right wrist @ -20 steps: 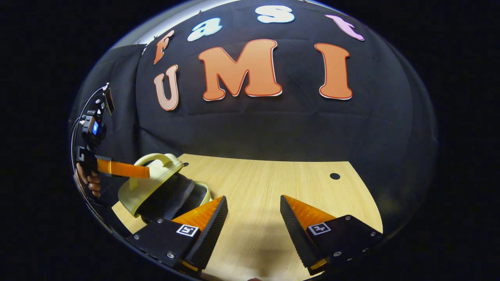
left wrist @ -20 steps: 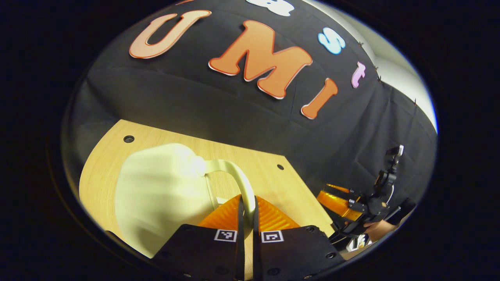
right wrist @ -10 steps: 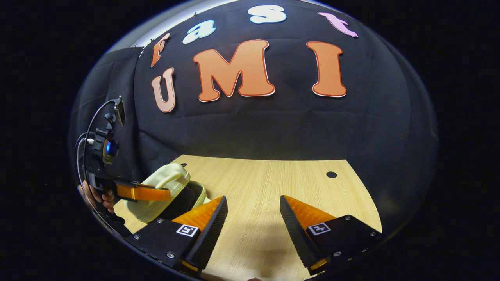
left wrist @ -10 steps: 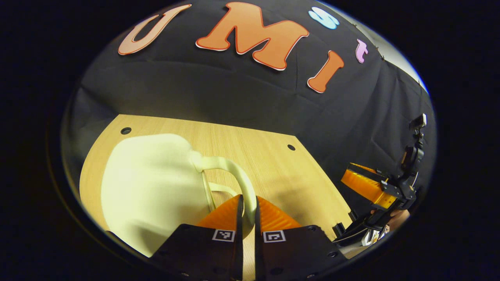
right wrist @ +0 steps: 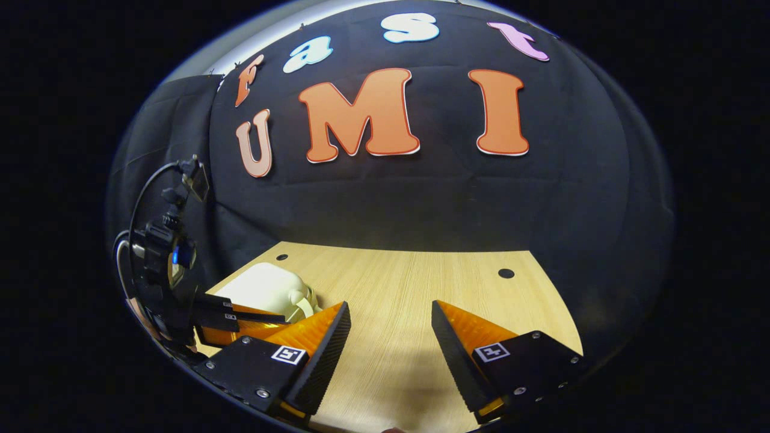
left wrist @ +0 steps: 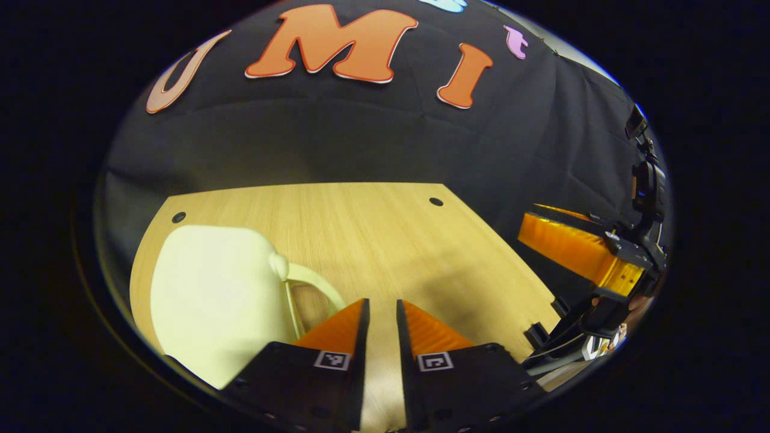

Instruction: First open the suitcase, pack the skin care products into it, and then close the suitcase.

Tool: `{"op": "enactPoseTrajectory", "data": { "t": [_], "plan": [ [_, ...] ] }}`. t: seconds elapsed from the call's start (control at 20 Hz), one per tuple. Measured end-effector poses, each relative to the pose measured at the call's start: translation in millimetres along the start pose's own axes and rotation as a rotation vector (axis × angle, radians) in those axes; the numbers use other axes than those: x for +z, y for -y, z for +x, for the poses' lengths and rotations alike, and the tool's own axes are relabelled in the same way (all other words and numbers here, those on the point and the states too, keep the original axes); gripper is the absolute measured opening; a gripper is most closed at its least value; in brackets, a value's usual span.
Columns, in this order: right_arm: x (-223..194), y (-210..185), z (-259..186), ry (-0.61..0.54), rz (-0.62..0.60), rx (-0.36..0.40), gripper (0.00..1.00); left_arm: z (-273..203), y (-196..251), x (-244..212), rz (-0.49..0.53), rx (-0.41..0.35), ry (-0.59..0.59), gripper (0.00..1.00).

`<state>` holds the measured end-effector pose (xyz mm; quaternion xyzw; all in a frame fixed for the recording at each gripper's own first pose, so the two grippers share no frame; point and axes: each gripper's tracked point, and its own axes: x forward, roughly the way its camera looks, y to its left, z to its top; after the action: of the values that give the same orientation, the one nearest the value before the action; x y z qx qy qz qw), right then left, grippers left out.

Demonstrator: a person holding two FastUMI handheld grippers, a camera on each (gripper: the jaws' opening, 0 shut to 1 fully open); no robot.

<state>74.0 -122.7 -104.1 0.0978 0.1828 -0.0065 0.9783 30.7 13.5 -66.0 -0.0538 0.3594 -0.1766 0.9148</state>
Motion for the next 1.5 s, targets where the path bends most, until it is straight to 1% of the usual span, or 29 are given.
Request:
{"op": "enactPoseTrajectory", "data": {
  "t": [0.05,0.1,0.15,0.2,0.25,0.3,0.35,0.4,0.45,0.5,0.65,0.8,0.85,0.9,0.95,1.05,1.2,1.25,1.3,1.35,1.45,1.5],
  "plan": [
    [8,1,-3,0.024,-0.007,-0.004,0.87,1,1,8,0.011,0.004,0.038,0.36],
    [16,2,-6,0.052,-0.018,-0.013,0.87,-4,2,18,0.032,0.017,0.083,0.49],
    [24,3,-9,0.078,-0.035,-0.018,0.87,-8,-2,25,0.055,0.04,0.132,0.59],
    [31,3,-11,0.106,-0.055,-0.028,0.87,-12,-1,31,0.075,0.057,0.177,0.62],
    [38,3,-15,0.132,-0.076,-0.03,0.87,-17,0,37,0.088,0.072,0.224,0.76],
    [45,1,-17,0.156,-0.093,-0.033,0.88,-18,3,43,0.099,0.092,0.264,0.83],
    [52,-1,-21,0.179,-0.107,-0.029,0.88,-20,3,48,0.106,0.117,0.298,0.94],
    [57,-6,-24,0.201,-0.118,-0.023,0.89,-26,3,55,0.108,0.147,0.336,0.95],
    [64,-10,-26,0.231,-0.13,-0.014,0.95,-31,3,63,0.11,0.175,0.372,0.96],
    [69,-16,-29,0.25,-0.141,-0.001,0.9,-37,4,71,0.108,0.201,0.414,0.96],
    [72,-28,-32,0.269,-0.171,0.032,0.92,-45,8,88,0.098,0.271,0.532,0.98],
    [81,-34,-40,0.304,-0.19,0.054,0.92,-57,9,99,0.121,0.35,0.651,0.98],
    [83,-36,-42,0.317,-0.198,0.057,0.92,-57,12,100,0.137,0.354,0.679,0.98],
    [85,-37,-43,0.333,-0.206,0.065,0.92,-57,13,99,0.155,0.344,0.696,0.98],
    [85,-40,-44,0.341,-0.212,0.078,0.92,-58,12,96,0.153,0.345,0.69,0.96],
    [74,-40,-43,0.321,-0.206,0.093,0.92,-64,13,95,0.132,0.344,0.663,0.98],
    [66,-38,-47,0.304,-0.191,0.097,0.92,-66,14,98,0.13,0.355,0.659,0.96],
    [66,-36,-49,0.307,-0.195,0.095,0.92,-64,15,99,0.135,0.351,0.66,0.96],
    [66,-34,-50,0.314,-0.199,0.092,0.92,-60,17,97,0.138,0.326,0.67,0.98],
    [67,-33,-52,0.328,-0.2,0.094,0.92,-58,20,95,0.122,0.296,0.675,0.96],
    [65,-29,-53,0.337,-0.191,0.086,0.92,-56,18,88,0.096,0.297,0.66,0.97],
    [62,-28,-54,0.332,-0.185,0.086,0.92,-55,16,89,0.101,0.303,0.661,0.97]
  ]
}}
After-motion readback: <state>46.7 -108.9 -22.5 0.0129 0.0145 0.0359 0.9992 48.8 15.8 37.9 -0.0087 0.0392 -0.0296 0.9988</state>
